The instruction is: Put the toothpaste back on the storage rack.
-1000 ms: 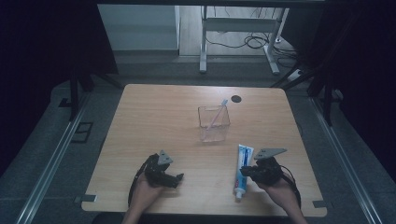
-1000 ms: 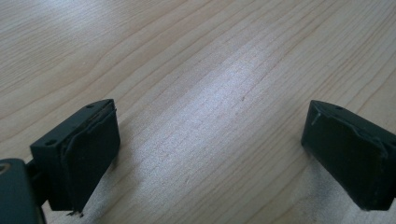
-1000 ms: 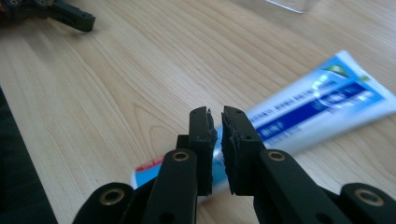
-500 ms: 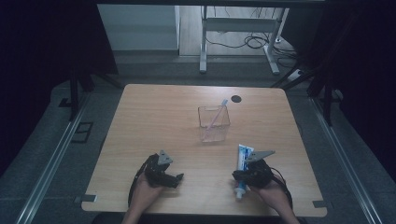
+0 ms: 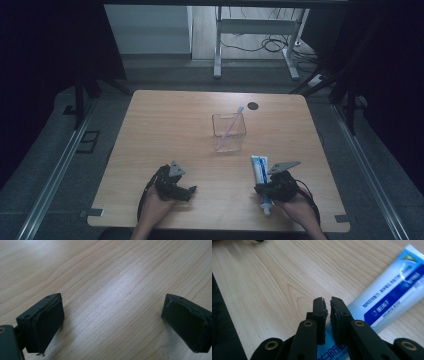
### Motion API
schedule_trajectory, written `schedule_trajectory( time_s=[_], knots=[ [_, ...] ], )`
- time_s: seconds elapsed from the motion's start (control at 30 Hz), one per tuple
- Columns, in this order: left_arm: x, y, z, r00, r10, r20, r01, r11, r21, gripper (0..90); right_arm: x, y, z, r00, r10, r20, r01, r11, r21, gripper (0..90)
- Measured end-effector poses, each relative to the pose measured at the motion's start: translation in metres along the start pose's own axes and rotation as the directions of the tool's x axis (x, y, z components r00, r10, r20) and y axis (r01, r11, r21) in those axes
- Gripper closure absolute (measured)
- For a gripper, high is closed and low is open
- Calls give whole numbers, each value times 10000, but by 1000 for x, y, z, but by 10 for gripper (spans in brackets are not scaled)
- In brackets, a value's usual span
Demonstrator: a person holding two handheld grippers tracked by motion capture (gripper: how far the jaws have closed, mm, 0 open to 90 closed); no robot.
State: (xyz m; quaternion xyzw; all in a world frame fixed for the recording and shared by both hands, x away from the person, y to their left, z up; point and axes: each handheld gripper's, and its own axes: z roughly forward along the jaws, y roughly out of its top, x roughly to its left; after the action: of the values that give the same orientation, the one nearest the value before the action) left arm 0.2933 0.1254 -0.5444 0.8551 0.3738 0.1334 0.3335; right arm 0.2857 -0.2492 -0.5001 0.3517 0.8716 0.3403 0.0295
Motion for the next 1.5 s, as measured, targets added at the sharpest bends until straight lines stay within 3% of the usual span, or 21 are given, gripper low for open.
schedule_trajectory(
  time_s=[0.87, 1.13, 1.27, 1.5],
  knots=[
    [0, 0, 0, 10000, 12, -1, -12, 10000, 10, 45, -28, -21, -27, 9932, 394, 1099, -443, 9981, 425, 804],
    [0, 0, 0, 10000, 18, 5, -18, 10000, 17, 45, -26, -13, -36, 9937, 207, 1104, -259, 9986, 462, 756],
    [0, 0, 0, 10000, 22, 4, -22, 10000, 25, 45, -30, -2, -43, 9890, -148, 1473, 11, 9957, 926, 689],
    [0, 0, 0, 10000, 30, 15, -30, 10000, 44, 45, -35, 6, -37, 9873, -413, 1535, 133, 9837, 1795, 603]
  ],
)
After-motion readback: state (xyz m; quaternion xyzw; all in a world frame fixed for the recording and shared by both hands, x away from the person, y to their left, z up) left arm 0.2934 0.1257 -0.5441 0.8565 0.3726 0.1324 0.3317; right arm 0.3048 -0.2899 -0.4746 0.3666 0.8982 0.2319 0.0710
